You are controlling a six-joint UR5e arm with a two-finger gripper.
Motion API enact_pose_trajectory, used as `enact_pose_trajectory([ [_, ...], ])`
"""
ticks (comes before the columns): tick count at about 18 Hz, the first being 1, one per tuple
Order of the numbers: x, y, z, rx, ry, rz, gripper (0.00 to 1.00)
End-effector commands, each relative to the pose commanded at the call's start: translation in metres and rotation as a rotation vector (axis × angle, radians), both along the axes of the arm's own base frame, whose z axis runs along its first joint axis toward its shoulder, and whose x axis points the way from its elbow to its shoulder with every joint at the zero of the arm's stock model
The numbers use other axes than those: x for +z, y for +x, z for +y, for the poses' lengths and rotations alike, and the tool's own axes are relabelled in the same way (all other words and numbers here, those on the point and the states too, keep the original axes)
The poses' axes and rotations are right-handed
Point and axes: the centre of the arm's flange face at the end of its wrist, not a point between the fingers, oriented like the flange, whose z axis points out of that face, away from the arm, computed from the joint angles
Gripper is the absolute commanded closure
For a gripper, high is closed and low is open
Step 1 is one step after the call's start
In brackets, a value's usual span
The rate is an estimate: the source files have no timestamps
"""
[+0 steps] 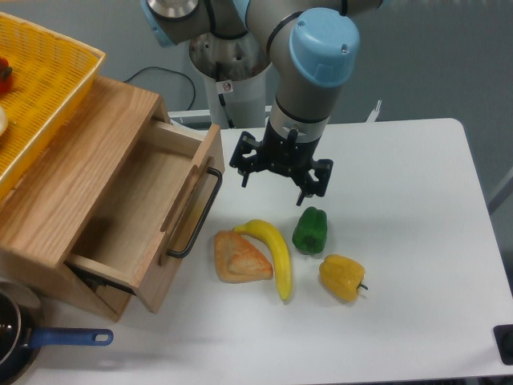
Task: Pick up the banana
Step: 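Move the gripper over the yellow banana beside the green pepper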
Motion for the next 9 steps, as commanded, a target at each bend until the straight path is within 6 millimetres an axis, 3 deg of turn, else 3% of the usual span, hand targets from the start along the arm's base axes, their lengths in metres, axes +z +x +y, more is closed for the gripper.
enact_pose_trajectory([
  [5,-0.012,-0.002,-0.004,-0.02,-0.053,0.009,0.0],
  [9,-0.045,0.005,-0.017,0.009,-0.183,0.007,0.0],
])
